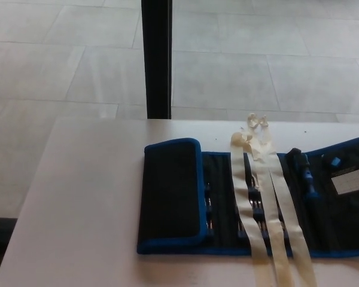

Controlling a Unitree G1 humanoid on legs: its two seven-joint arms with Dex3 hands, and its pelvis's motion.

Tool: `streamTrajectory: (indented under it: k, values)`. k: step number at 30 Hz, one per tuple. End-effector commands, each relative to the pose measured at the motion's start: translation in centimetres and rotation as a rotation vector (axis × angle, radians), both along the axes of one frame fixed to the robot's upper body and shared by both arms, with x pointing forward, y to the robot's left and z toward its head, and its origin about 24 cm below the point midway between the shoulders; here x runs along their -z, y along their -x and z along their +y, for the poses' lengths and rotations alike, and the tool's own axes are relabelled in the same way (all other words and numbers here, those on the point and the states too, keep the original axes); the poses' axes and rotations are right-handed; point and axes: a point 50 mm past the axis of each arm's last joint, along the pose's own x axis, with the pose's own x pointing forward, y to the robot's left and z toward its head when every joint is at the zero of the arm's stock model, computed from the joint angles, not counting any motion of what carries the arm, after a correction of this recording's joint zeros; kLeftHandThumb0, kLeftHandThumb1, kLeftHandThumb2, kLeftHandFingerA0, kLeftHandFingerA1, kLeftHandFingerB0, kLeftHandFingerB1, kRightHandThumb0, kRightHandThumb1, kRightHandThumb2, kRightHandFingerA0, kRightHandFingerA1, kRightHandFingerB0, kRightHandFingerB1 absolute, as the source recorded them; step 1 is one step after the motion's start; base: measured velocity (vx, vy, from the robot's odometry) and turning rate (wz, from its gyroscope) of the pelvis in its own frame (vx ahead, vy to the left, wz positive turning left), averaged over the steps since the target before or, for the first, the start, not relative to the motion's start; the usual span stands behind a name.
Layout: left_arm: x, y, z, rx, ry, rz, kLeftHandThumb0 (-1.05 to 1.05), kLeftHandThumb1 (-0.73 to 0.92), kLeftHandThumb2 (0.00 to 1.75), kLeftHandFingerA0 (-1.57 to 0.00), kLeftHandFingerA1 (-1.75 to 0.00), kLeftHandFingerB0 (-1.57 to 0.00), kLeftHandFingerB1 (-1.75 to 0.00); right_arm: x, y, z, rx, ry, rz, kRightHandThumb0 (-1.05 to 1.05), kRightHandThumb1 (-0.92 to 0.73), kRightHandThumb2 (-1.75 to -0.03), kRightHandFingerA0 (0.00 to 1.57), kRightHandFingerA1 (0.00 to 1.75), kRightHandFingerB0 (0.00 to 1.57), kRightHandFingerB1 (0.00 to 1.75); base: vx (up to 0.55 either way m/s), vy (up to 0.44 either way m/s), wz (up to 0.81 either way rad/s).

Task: The robot uses its right hand to lift an edge of the toolkit kept in middle of the desk and make one fold in it

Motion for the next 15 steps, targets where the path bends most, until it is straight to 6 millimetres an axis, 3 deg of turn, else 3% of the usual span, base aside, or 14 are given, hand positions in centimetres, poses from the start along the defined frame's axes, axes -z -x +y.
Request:
streamTrajectory:
  k: [1, 3, 4, 6, 8, 10, 13, 14, 15]
  values:
    - [-0.7, 0.8, 1.0, -0.053, 0.009, -0.004, -0.74, 0.9, 0.66, -0.49, -0.68, -0.39, -0.52, -4.9, -1.8, -0.5, 0.051, 0.079, -0.154, -0.81, -0.74, -0.62, 0.69, 0.65, 0.48, 0.57, 0.0, 0.0, 0.0]
    - [-0.6, 0.8, 1.0, -0.047, 0.007, -0.001, -0.75, 0.9, 0.66, -0.49, -0.67, -0.39, -0.52, -5.6, -2.4, 0.3, -0.013, 0.163, -0.162, -0.83, -0.71, -0.61, 0.73, 0.66, 0.56, 0.55, 0.0, 0.0, 0.0]
    - [-0.6, 0.9, 1.0, -0.047, 0.008, 0.0, -0.74, 0.9, 0.66, -0.48, -0.67, -0.39, -0.52, -6.0, -3.2, 1.2, -0.09, 0.263, -0.149, -0.83, -0.67, -0.61, 0.82, 0.56, 0.66, 0.46, 0.0, 0.0, 0.06]
    - [-0.5, 1.0, 0.9, -0.048, 0.009, 0.003, -0.74, 0.9, 0.66, -0.48, -0.67, -0.39, -0.52, -6.1, -3.2, 1.5, -0.101, 0.276, -0.144, -0.83, -0.67, -0.61, 0.82, 0.56, 0.66, 0.46, 0.0, 0.0, 0.0]
    - [-0.4, 1.1, 0.9, -0.056, 0.009, 0.008, -0.75, 0.9, 0.66, -0.51, -0.68, -0.4, -0.51, -7.3, -4.5, 3.7, -0.213, 0.386, -0.169, -0.83, -0.64, -0.61, 0.81, 0.54, 0.68, 0.46, 0.0, 0.0, 0.0]
    - [-0.4, 1.1, 0.9, -0.036, 0.003, 0.015, -0.74, 0.91, 0.67, -0.48, -0.67, -0.39, -0.52, -7.5, -4.9, 4.7, -0.231, 0.414, -0.162, -0.83, -0.62, -0.6, 0.82, 0.54, 0.68, 0.45, 0.0, 0.0, 0.0]
    - [-0.3, 1.3, 0.9, -0.044, 0.005, 0.021, -0.74, 0.9, 0.67, -0.52, -0.69, -0.44, -0.54, -7.4, -5.7, 7.9, -0.35, 0.494, -0.118, -0.68, -0.71, -0.62, 0.65, 0.48, 0.51, 0.39, 0.0, 0.0, 0.0]
    - [-0.2, 1.4, 0.9, -0.056, 0.018, 0.006, -0.75, 0.89, 0.66, -0.5, -0.67, -0.4, -0.52, -7.0, -6.0, 9.4, -0.417, 0.527, -0.08, -0.58, -0.57, -1.0, 0.57, 0.65, 0.28, 0.49, 0.0, 0.0, 0.0]
    - [-0.2, 1.4, 0.9, -0.053, 0.016, 0.007, -0.74, 0.9, 0.67, -0.49, -0.66, -0.4, -0.52, -6.8, -6.1, 10.0, -0.445, 0.541, -0.055, -0.66, -0.7, -0.66, 0.57, 0.47, 0.4, 0.38, 0.0, 0.0, 0.0]
